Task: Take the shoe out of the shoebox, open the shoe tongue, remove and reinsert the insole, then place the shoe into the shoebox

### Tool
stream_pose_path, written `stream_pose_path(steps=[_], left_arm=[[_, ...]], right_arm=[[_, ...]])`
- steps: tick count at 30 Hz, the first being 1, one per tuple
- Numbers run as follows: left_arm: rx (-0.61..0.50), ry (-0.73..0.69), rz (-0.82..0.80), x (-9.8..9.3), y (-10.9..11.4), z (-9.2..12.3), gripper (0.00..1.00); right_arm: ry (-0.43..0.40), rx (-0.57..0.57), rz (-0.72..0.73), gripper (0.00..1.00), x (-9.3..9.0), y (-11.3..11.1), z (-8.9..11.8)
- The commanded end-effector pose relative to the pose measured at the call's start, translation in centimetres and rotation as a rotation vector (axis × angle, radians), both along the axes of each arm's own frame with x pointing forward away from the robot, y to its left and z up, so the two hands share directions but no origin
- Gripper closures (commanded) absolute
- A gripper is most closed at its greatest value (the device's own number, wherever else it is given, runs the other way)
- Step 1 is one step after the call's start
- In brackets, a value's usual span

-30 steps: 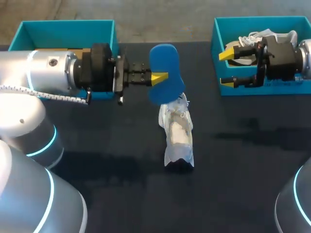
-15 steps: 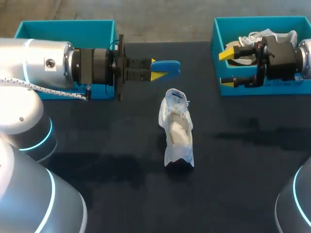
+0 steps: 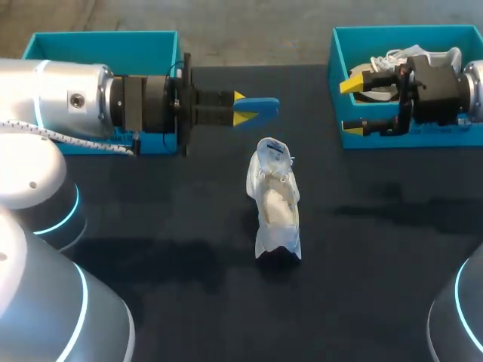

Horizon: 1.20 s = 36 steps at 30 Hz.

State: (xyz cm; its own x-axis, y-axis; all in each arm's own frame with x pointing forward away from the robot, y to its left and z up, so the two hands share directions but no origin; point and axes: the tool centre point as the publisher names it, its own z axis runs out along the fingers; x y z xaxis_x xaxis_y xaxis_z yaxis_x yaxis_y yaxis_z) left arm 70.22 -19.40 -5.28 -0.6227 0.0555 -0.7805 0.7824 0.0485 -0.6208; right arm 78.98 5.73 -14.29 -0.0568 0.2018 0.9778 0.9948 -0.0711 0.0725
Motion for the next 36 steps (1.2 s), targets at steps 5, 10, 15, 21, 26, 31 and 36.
stream_pose_path(steps=[5,10,15,21,26,31,36], left_arm=[[0.028,-0.496,-0.021,1.2,-1.2,-2.9,1.0],[0.066,-0.72,-0.058,1.1,-1.7,-4.7,1.0],[0.071,-0.795,-0.058,1.0,-2.0,-5.7,1.0],[0.061,-0.911,-0.056,1.3,-1.9,-6.9,1.0],[0.055,-0.923,-0.04,1.9,-2.1,-7.4,1.0],[0.039,-0.949,-0.03,2.4,-2.5,-8.2,1.0],[0.028,-0.954,-0.021,2.9,-3.3,-8.8,1.0]], right_arm=[[0.001,-0.001,-0.001,0.0,0.0,0.1,0.0],[0.001,-0.001,-0.001,0.0,0.0,0.1,0.0],[0.001,-0.001,-0.001,0.0,0.0,0.1,0.0],[0.001,-0.001,-0.001,0.0,0.0,0.1,0.0],[0.005,0.004,0.008,0.0,0.1,0.7,-0.1],[0.012,0.017,0.043,0.0,-0.1,2.1,-0.2],[0.007,0.033,0.061,0.0,-0.4,3.3,-0.1]])
